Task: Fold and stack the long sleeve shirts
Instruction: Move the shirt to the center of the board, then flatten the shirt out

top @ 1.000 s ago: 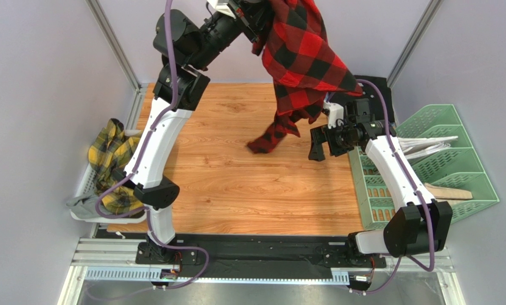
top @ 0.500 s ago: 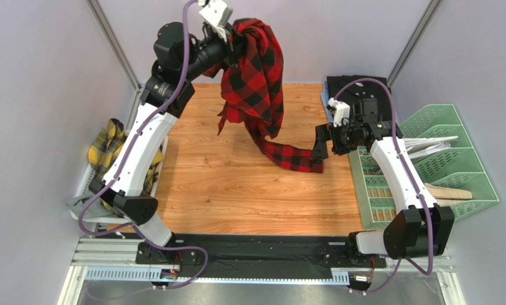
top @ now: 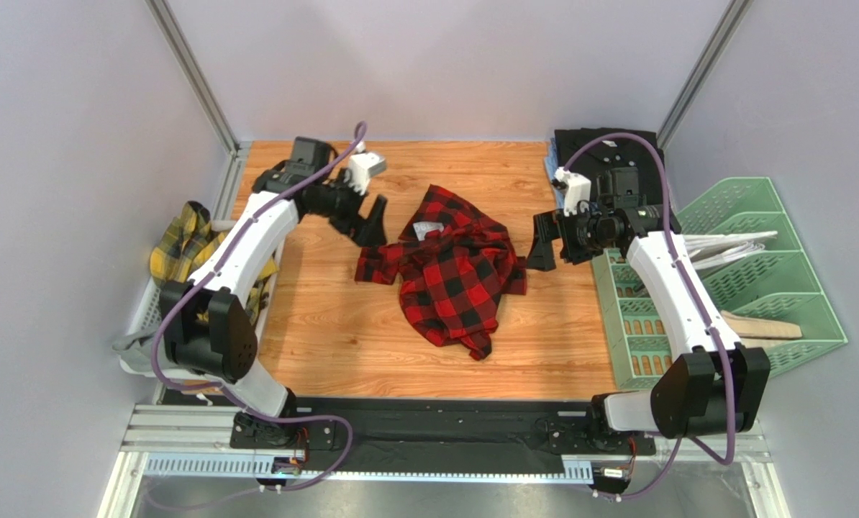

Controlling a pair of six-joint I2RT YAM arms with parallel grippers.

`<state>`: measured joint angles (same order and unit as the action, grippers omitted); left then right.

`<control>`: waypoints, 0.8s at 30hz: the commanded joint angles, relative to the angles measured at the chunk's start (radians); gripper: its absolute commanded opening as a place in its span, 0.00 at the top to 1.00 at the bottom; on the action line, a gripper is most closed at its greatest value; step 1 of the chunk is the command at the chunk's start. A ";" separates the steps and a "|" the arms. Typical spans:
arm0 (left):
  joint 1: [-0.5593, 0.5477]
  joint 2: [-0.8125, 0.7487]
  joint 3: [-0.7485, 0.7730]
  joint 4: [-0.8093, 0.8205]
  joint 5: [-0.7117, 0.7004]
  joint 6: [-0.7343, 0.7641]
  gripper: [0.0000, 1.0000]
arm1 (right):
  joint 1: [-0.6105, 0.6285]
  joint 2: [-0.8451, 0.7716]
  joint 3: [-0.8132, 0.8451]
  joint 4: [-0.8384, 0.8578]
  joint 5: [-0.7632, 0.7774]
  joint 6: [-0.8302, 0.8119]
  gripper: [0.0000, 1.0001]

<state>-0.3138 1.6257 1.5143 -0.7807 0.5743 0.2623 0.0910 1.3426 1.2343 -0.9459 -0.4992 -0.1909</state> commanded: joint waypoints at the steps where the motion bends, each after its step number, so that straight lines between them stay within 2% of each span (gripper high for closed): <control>1: 0.044 -0.164 -0.132 -0.107 0.024 0.173 0.01 | 0.045 0.061 -0.009 0.013 -0.025 -0.025 0.01; 3: 0.042 -0.136 -0.173 -0.109 -0.014 0.187 0.01 | 0.090 0.105 -0.009 0.019 -0.033 -0.024 0.02; 6: 0.042 -0.061 -0.189 -0.072 -0.074 0.183 0.07 | 0.159 0.150 -0.012 0.047 -0.042 -0.005 0.02; 7: 0.042 -0.034 -0.181 -0.059 -0.083 0.177 0.11 | 0.174 0.183 -0.010 0.056 -0.041 0.002 0.04; 10: 0.042 0.080 -0.128 -0.036 -0.080 0.117 0.14 | 0.229 0.260 0.020 0.081 -0.032 0.024 0.07; 14: 0.016 0.171 -0.095 0.024 -0.045 0.049 0.13 | 0.273 0.343 0.054 0.142 0.008 0.059 0.08; 18: -0.034 0.233 -0.092 0.092 -0.091 0.023 0.11 | 0.277 0.444 0.086 0.157 0.048 0.091 0.13; 21: -0.038 0.270 -0.057 0.142 -0.190 -0.028 0.27 | 0.274 0.486 0.100 0.151 0.065 0.091 0.18; 22: -0.036 0.273 -0.039 0.147 -0.226 -0.034 0.47 | 0.273 0.481 0.097 0.148 0.057 0.088 0.19; 24: -0.007 0.252 -0.002 0.152 -0.260 -0.057 0.71 | 0.273 0.439 0.074 0.144 0.033 0.079 0.19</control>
<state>-0.3553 1.8996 1.4155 -0.7086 0.4141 0.2615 0.3676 1.8317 1.2968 -0.8253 -0.4587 -0.1188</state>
